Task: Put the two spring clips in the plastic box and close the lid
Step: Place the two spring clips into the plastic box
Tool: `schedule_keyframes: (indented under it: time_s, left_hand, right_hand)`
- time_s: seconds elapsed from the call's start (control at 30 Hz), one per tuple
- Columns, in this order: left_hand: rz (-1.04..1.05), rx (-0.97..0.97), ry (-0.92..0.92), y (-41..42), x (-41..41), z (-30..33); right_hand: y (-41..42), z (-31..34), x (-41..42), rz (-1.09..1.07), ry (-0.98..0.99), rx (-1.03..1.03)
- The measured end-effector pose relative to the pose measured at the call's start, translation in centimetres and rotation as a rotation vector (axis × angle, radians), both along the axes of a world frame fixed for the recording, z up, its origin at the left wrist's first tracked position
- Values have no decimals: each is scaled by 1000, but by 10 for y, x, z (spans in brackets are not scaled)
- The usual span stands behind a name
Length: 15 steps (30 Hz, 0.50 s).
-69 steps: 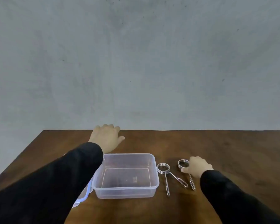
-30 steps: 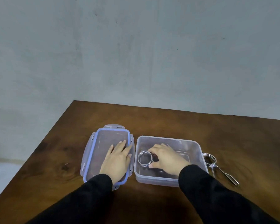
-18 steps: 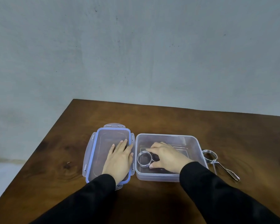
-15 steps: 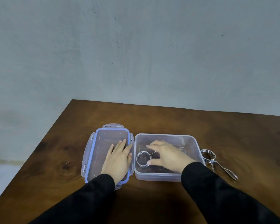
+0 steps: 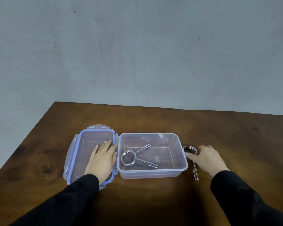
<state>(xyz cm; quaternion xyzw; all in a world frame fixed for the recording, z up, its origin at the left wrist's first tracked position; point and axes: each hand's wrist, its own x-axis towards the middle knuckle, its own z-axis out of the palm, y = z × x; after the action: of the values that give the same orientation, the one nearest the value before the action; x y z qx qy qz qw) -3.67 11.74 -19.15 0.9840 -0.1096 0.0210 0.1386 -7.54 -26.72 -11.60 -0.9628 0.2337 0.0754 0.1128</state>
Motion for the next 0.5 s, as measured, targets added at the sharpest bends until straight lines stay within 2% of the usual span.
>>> schedule_keyframes:
  time_s: [0.1,0.5]
  left_hand:
    - [-2,11,1,0,1,-1]
    - [9,11,21,-2,0,2]
  right_hand:
    - [-6,-12,-5,-20,24,36]
    - [-12,-14,-8,-53,-165,112]
